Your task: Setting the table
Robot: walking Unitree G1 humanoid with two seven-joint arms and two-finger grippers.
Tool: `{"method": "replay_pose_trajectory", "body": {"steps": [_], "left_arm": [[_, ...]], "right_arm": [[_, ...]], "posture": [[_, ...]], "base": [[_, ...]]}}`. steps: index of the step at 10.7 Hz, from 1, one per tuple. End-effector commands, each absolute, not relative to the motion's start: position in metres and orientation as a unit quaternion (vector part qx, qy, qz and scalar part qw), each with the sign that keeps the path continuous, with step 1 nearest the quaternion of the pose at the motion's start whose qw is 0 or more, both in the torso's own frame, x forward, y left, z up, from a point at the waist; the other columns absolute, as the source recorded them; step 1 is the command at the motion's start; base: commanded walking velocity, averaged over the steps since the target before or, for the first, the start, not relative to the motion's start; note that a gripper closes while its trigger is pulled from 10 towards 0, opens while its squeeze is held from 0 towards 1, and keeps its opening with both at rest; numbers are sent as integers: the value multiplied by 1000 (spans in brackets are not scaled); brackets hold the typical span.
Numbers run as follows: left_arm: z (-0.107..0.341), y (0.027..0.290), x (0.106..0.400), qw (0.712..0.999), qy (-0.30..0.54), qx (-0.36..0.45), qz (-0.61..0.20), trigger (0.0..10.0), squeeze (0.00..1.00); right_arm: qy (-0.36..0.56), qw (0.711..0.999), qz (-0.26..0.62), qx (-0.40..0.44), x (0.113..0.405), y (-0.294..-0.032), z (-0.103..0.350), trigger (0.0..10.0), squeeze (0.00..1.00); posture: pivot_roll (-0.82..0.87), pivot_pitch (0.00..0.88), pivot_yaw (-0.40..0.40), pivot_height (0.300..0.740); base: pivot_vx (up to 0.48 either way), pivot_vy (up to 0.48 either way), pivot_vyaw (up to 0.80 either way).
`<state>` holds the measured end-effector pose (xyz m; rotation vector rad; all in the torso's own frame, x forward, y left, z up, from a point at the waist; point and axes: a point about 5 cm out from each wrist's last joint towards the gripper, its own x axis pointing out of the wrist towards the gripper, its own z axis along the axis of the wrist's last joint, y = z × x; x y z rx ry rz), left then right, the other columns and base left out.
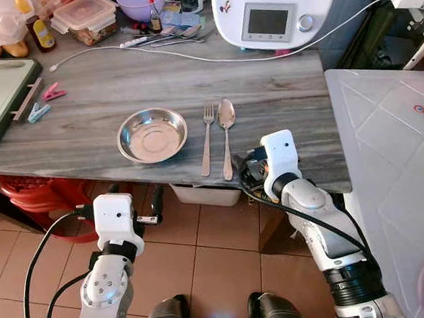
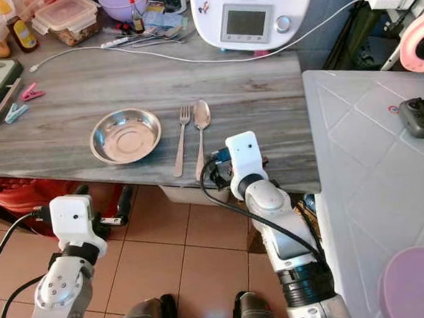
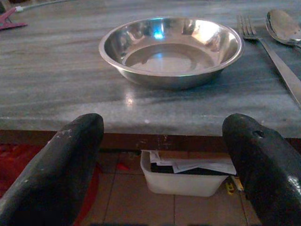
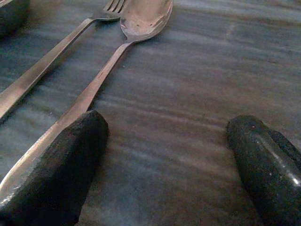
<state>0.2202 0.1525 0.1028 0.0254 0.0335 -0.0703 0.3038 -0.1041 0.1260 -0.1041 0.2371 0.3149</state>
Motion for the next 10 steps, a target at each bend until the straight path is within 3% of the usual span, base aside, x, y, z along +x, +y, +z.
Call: {"method": "replay_pose_trajectory", "body": {"steps": [1,6,9,10], "left_arm": [[101,154,218,999,24,18,-35,10000,0],[106,161,216,999,14,16,-24,10000,0],[104,170,216,999,20,22,16,10000,0],[101,171,217,999,22,23,22,10000,0]], "right_arm": [[145,971,183,-49,299,-94,114,10000,1000],[120,980,140,-75,287,-121,123,10000,1000],[14,994,71,-81,273,-153,139,10000,1000],[-10,995,63,-81,272,-156,140,10000,573]], "posture": [[91,190,42,740],[82,176,37,740],[62,122,42,740],[63,100,39,740]], "base": [[0,0,0],[0,0,0],[0,0,0],[0,0,0]]}}
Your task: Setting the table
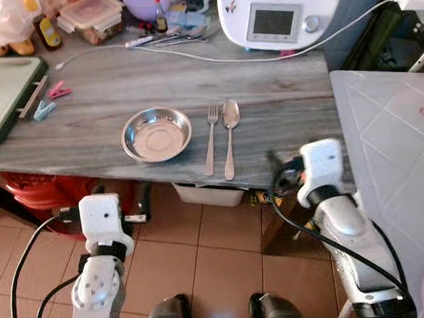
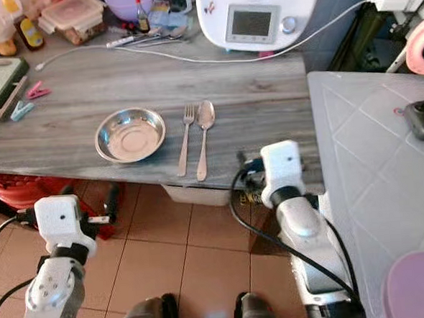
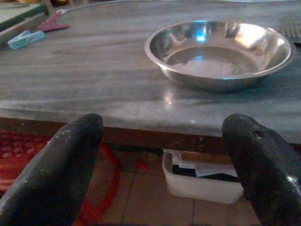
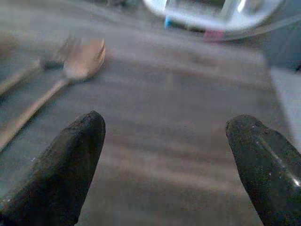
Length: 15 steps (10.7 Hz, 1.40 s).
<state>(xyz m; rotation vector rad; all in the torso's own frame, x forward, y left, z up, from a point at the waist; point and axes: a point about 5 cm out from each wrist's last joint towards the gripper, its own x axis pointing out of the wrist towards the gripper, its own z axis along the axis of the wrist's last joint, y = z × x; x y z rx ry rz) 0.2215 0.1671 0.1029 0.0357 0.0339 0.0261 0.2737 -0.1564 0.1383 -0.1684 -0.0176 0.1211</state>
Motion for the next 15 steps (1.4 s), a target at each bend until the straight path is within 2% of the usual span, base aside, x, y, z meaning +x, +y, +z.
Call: {"method": "replay_pose_trajectory", "body": {"steps": [1,5,10,15], "left_arm": [[99,171,223,999,20,22,24,10000,0],[102,168,245,999,-2,17,29,10000,0],[91,157,247,1000,8,7,12,10000,0],[96,159,254,1000,-7,11,8,10000,0]], "right_arm": [[-21,995,51,-78,276,-158,137,10000,0],[-75,996,36,-38,297,-152,149,10000,0],[-65,998,1,-6,305,-160,143,10000,0],[-56,998,-32,-23,319,-165,141,10000,0]], "posture": [[58,65,37,740],[47,0,33,740],[29,0,44,740],[24,0,48,740]], "base": [[0,0,0],[-221,0,0],[-319,0,0],[-312,0,0]]}}
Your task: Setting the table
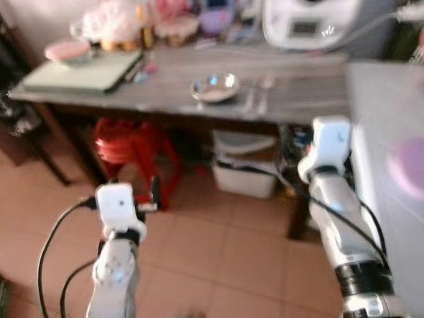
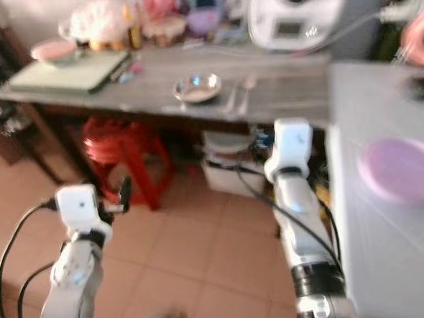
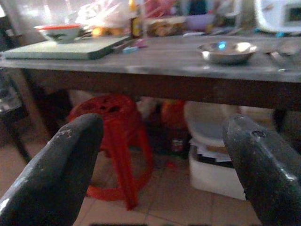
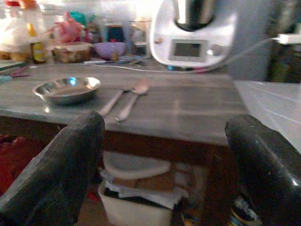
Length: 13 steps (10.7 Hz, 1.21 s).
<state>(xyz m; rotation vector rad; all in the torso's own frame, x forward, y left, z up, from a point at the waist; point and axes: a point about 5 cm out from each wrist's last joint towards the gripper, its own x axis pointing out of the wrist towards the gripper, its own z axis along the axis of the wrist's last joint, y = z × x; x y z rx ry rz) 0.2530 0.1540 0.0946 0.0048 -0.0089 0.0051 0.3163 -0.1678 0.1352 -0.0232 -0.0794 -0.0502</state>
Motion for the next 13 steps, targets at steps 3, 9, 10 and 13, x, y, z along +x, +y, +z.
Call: {"method": "replay_pose_trajectory", "body": {"steps": [3,9,10,13], "left_arm": [[98,154,250,1000,-16,1,-25,10000,0],[102,151,250,999,-25,-6,-34,10000,0],[102,151,249,999,-24,-6,-35,10000,0],[102,148,248,999,-23,-6,-36,10000,0]], "right_arm": [[-46,999,-4,-2,313,-160,137,10000,0],[-72,996,35,-32,319,-153,150,10000,0],[-88,993,47,-56,323,-149,157,10000,0],[-109,987,76,-90,332,-138,167,10000,0]], "posture": [[22,0,45,740],[20,5,38,740],[20,8,39,740],[31,31,41,740]], "base": [[0,0,0],[0,-429,-472],[0,-458,0],[0,-150,0]]}}
